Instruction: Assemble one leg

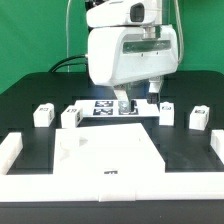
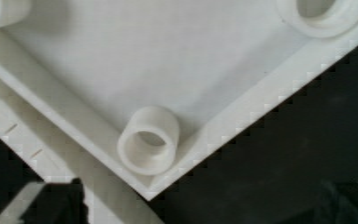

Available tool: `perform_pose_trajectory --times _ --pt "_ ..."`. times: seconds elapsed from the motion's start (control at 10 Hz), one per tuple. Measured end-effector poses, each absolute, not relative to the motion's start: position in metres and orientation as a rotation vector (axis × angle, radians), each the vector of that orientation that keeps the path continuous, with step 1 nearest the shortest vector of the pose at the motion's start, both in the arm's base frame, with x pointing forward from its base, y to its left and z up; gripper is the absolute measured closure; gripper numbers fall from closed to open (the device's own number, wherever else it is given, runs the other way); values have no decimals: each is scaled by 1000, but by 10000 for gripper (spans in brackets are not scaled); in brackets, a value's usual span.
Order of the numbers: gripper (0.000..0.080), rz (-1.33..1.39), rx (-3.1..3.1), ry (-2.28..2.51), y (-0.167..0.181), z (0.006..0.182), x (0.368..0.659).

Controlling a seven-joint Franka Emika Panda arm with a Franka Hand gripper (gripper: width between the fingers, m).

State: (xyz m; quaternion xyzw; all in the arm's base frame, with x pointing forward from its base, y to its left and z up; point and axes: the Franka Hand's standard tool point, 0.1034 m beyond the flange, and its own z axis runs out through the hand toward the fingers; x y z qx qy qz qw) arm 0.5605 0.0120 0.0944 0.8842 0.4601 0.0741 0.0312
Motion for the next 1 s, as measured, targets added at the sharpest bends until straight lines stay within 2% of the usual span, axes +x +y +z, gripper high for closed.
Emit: perform_pose_trajectory --times 1.0 --pt "150 223 2713 1438 10 93 559"
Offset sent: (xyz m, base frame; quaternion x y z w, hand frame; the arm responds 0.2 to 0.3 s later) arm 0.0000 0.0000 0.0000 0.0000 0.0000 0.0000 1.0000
